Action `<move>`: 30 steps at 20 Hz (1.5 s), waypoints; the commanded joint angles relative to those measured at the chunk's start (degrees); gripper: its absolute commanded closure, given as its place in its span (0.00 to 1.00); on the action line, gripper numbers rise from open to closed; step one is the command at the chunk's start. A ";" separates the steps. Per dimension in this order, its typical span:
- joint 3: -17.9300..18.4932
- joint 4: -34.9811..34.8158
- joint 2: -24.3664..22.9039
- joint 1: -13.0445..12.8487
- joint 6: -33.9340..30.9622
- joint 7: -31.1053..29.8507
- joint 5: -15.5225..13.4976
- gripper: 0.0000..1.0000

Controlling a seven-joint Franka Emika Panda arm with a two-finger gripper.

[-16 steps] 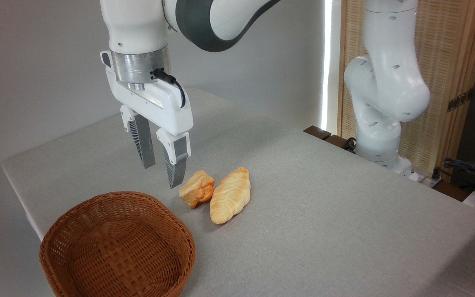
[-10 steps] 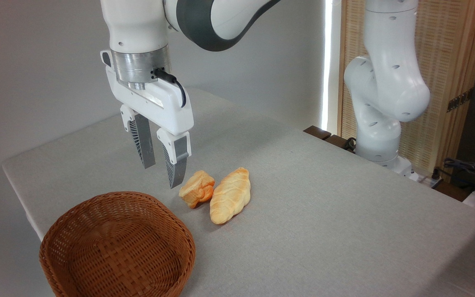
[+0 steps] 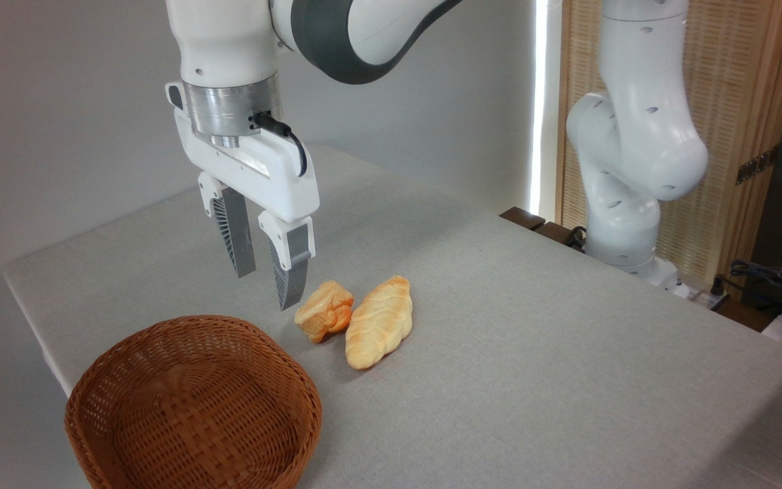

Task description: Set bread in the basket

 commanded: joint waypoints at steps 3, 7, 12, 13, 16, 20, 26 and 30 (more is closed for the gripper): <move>0.93 -1.13 -1.00 -1.03 1.38 -0.97 -0.07 0.00; 0.93 -1.13 -1.00 -1.03 -0.81 -0.80 0.02 0.00; 0.49 -2.00 -1.00 -1.29 -3.19 0.52 0.02 0.00; 0.40 -2.27 -1.00 -1.47 -3.19 0.69 0.02 0.00; 0.22 -4.72 -1.26 -2.34 -2.66 0.78 0.02 0.00; 0.22 -7.89 -1.35 -4.89 -2.57 0.78 0.11 0.00; 0.22 -10.97 -0.83 -6.48 -1.61 4.74 0.02 0.00; 0.22 -11.59 0.32 -7.36 -1.52 5.97 0.19 0.00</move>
